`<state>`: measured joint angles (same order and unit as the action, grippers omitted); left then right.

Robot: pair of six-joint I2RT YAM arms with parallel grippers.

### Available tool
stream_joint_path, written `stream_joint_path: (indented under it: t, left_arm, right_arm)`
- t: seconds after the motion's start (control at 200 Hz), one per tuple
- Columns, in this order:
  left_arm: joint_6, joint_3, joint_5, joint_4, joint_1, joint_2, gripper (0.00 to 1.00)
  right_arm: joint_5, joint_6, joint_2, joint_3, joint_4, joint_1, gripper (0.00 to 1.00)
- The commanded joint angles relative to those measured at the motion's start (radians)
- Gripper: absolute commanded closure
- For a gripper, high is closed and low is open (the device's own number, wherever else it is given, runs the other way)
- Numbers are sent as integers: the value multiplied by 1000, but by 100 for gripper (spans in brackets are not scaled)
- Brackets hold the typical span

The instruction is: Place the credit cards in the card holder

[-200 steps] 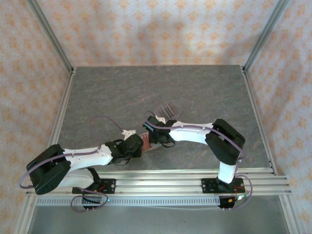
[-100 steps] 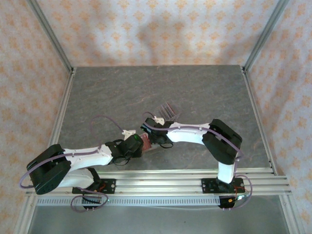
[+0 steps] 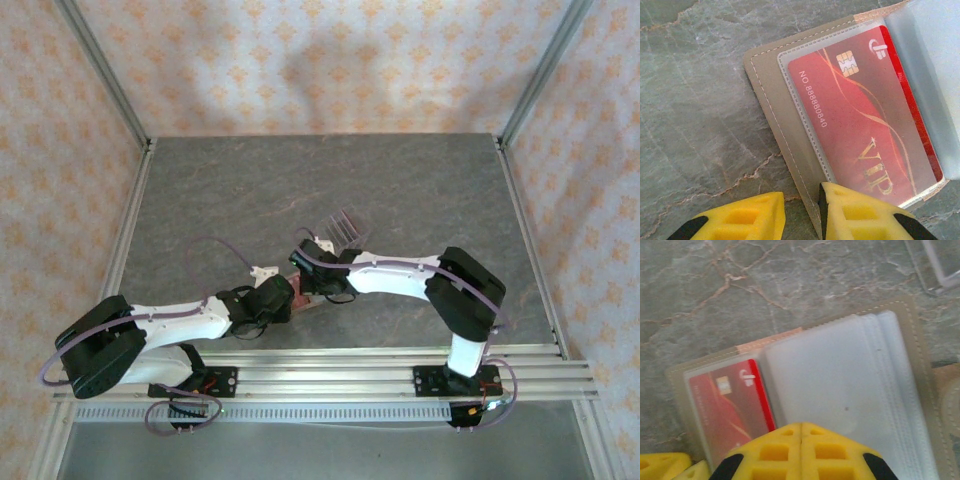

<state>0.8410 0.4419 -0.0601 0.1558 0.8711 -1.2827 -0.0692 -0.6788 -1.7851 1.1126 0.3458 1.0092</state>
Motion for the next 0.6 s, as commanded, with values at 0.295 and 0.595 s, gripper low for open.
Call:
stream_joint_path:
  t: [0.295,0.595]
  left_arm:
    - [16,-29,40,-41,12,-30,73]
    - [18,-26,37,-28,11,-22,73]
  right_arm:
    - [167,68,2,77,197,-2,63]
    - [178,110,-110,178,237,-7,65]
